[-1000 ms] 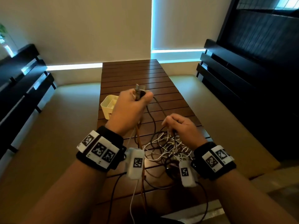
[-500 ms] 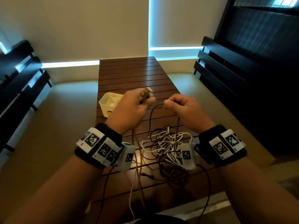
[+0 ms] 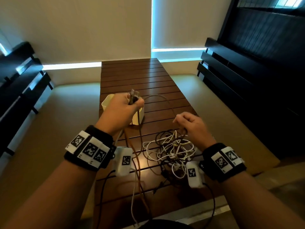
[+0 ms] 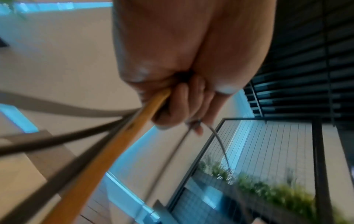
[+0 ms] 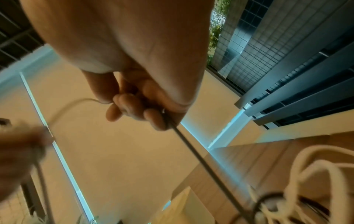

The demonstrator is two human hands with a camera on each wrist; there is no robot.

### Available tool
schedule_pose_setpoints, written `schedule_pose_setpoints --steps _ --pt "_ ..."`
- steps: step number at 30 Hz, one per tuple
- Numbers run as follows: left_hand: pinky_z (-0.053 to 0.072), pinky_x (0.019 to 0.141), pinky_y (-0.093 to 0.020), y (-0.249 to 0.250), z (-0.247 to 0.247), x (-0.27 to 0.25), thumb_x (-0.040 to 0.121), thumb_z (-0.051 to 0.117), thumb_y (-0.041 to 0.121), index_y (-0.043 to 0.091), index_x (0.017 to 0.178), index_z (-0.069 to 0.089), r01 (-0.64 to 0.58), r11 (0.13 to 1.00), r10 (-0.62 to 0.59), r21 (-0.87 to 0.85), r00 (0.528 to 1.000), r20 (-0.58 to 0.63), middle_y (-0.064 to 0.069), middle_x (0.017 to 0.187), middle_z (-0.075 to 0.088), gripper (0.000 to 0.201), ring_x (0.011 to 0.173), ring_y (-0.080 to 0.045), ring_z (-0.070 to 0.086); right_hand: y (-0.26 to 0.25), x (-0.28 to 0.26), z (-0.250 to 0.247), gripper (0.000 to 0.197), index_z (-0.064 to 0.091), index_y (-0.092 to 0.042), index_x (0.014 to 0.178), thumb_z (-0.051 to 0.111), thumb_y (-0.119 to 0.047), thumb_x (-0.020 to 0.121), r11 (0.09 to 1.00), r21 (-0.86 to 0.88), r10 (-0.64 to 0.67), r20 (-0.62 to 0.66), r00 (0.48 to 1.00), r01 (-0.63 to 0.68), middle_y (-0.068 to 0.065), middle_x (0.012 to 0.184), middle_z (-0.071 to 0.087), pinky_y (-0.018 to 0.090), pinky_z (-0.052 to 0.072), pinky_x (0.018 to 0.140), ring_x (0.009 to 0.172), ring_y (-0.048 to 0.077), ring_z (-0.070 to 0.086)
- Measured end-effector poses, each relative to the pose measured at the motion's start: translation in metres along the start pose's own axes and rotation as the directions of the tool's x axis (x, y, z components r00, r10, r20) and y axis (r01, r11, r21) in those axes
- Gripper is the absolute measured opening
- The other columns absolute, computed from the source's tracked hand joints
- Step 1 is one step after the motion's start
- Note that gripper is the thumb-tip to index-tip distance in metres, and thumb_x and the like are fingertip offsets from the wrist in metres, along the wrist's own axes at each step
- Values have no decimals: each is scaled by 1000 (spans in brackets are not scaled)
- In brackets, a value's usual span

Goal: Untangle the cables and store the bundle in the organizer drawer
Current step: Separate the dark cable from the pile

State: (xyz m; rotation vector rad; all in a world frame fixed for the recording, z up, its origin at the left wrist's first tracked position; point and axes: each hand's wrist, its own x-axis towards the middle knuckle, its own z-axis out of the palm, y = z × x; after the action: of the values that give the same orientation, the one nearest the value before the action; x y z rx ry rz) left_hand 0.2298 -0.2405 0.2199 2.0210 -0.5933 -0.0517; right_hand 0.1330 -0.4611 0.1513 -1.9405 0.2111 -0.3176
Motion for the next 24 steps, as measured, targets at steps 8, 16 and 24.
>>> schedule_pose_setpoints --steps 8,16,24 --pt "41 60 -6 17 7 -9 100 58 23 20 99 66 -251 964 264 84 943 -205 8 79 63 9 66 5 53 -77 8 -18 21 69 -14 83 61 -27 97 948 -187 -254 48 966 259 9 81 67 32 48 71 78 22 60" --pt "39 57 -22 24 18 -7 98 60 22 19 76 59 -331 944 330 9 941 76 9 60 50 23 53 -3 45 -75 3 -8 18 67 -37 79 57 -43 92 941 -95 -322 51 946 325 -15 60 55 24 40 58 59 4 48" --pt "35 50 -30 17 -11 2 98 57 33 15 77 52 -199 949 185 -246 980 -79 5 56 40 28 45 -13 36 -12 -12 -3 31 69 -26 82 47 -33 103 999 -21 -39 62 997 40 0 65 51 46 44 68 63 18 50"
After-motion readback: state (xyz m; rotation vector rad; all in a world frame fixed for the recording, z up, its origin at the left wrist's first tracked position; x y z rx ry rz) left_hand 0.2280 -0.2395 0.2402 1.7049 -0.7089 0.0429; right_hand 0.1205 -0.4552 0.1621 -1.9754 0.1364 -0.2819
